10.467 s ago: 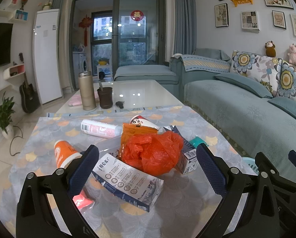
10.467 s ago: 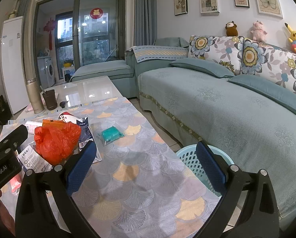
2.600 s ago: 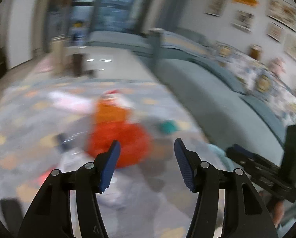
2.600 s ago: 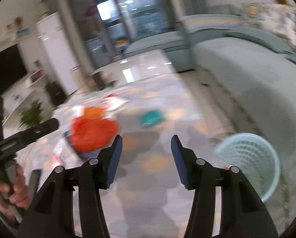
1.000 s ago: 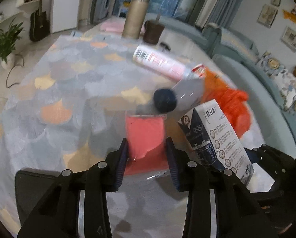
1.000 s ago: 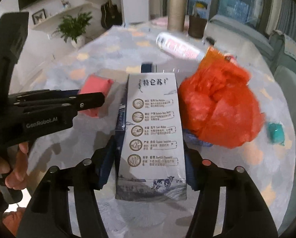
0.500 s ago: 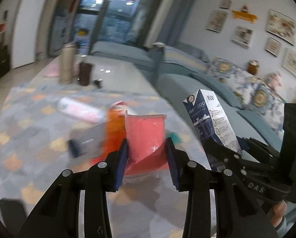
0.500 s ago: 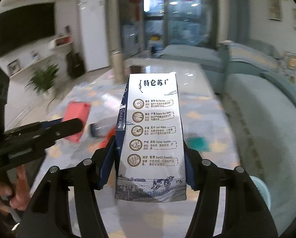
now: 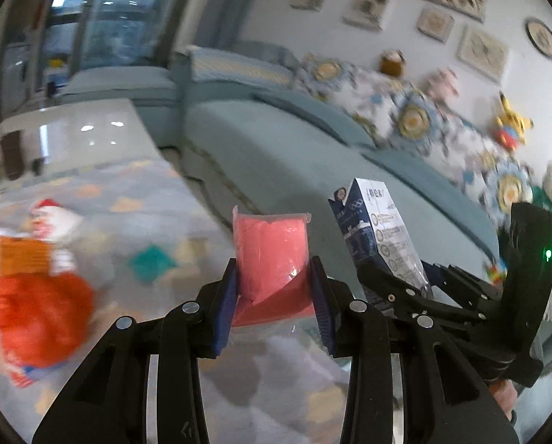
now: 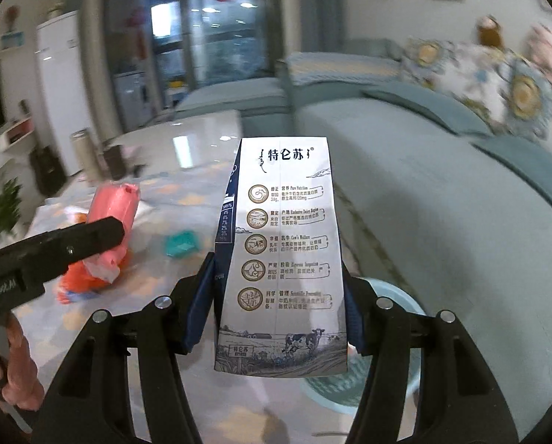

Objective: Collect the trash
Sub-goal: 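Carry packet and carton over the blue basket and open both tools, then grasp the red plastic bag with the left tool while the right tool grasps the teal packet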

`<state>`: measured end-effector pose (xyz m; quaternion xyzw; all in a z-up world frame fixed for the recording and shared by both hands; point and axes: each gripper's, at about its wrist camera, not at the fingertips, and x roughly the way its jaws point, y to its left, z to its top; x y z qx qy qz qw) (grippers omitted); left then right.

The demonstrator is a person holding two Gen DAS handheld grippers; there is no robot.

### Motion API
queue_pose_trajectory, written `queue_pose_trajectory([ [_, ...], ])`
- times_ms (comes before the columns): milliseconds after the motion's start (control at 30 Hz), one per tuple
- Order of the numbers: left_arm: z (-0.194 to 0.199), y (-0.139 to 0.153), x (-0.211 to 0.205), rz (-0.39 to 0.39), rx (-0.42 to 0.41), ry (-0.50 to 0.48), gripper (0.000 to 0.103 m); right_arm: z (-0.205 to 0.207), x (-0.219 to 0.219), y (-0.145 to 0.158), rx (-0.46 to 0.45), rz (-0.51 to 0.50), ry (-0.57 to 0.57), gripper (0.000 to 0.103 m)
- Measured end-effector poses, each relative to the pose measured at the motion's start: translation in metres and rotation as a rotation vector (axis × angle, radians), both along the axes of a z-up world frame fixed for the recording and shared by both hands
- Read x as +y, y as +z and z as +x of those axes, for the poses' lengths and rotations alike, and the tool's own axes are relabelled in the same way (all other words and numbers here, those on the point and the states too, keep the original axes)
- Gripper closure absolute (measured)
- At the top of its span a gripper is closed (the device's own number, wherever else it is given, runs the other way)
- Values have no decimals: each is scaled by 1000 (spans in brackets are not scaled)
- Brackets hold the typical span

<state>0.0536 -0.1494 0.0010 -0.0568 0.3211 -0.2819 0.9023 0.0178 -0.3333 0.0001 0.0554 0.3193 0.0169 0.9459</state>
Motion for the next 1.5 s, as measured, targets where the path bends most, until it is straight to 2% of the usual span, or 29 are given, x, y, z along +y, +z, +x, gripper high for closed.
queue_pose_trajectory([
  [200, 15, -33, -59, 70, 60, -130, 67, -6, -62, -49, 107, 22, -150, 47],
  [333, 27, -64, -84, 99, 128, -175, 67, -8, -92, -102, 217, 93, -216, 47],
  [400, 34, -80, -93, 105, 175, -205, 67, -8, -100, -123, 263, 110, -239, 47],
  [500, 41, -103, -105, 135, 230, -236, 67, -3, -114, -159, 378, 177, -279, 47],
  [667, 44, -120, -111, 161, 254, -258, 66, 0, -121, -197, 469, 217, -297, 46],
  [700, 44, -120, -112, 164, 248, -254, 57, 4, -122, -199, 480, 224, -304, 46],
  [733, 44, -119, -112, 167, 243, -248, 43, 5, -124, -203, 488, 246, -313, 46],
  [800, 43, -116, -110, 164, 229, -236, 42, 6, -129, -211, 497, 297, -321, 45],
  [933, 47, -114, -105, 155, 241, -219, 42, 9, -135, -211, 494, 316, -334, 40],
  [1267, 46, -102, -98, 123, 216, -201, 42, 6, -119, -190, 450, 266, -288, 40],
  [1500, 33, -63, -75, 73, 143, -163, 42, 1, -91, -137, 330, 216, -209, 40],
])
